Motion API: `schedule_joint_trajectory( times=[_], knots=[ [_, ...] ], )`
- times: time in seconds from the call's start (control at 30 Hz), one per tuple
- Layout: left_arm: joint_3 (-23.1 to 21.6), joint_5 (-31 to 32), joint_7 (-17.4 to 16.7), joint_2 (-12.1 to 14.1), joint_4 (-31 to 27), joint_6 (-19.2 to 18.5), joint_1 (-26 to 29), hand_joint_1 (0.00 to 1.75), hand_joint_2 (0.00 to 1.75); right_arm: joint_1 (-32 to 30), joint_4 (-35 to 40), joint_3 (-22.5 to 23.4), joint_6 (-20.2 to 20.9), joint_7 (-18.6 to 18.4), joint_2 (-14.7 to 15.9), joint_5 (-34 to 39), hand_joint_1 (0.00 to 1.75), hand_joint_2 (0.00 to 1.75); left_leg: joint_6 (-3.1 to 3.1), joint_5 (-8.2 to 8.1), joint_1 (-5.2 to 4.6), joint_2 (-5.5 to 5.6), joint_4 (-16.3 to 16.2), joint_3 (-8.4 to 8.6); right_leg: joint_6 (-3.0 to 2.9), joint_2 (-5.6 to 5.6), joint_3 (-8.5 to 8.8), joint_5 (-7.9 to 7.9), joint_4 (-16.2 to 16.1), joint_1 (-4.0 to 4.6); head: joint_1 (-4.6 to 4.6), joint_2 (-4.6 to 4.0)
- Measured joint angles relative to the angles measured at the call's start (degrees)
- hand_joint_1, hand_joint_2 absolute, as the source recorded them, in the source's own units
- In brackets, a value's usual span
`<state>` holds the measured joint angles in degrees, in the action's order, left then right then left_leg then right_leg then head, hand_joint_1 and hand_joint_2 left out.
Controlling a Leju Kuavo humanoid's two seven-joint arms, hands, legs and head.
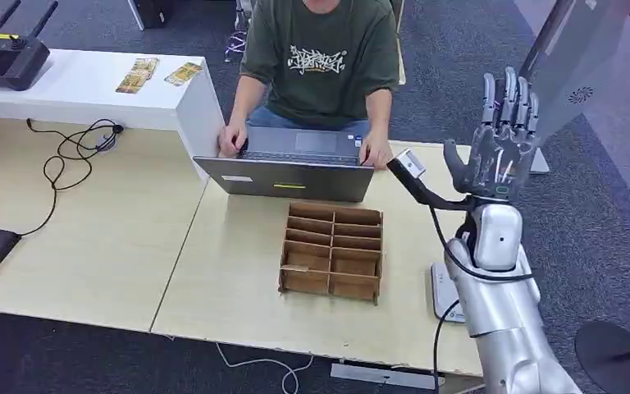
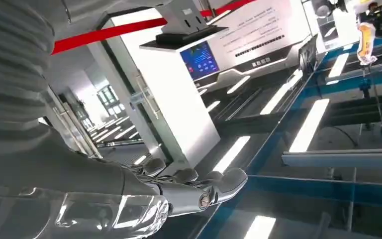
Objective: Pass the card to the sensor for recognition and then transmit it.
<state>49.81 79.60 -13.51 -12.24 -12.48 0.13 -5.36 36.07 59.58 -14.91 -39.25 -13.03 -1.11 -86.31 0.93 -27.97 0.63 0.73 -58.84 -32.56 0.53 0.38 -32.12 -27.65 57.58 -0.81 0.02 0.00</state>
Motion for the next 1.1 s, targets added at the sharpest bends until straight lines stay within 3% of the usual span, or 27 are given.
schedule_joint_trajectory(
  times=[0.53,1.1],
  knots=[
    [1.6,-1.8,0.5,0.0,0.0,0.4,0.4,0.0,0.0,-7.4,9.1,2.2,0.2,0.0,0.3,-0.1,0.0,1.75,0.0,-0.01,0.0,0.01,0.0,-0.06,0.0,0.0,-0.07,-0.01,0.0,0.0,0.0,0.0],
    [3.9,-3.3,0.7,0.0,0.0,1.1,0.6,0.0,0.0,-24.8,24.2,8.4,0.0,-0.7,0.7,-1.7,0.0,1.75,0.0,-0.04,0.0,0.02,0.0,-0.1,0.01,-0.02,-0.11,-0.02,0.0,0.0,0.0,0.0]
  ],
)
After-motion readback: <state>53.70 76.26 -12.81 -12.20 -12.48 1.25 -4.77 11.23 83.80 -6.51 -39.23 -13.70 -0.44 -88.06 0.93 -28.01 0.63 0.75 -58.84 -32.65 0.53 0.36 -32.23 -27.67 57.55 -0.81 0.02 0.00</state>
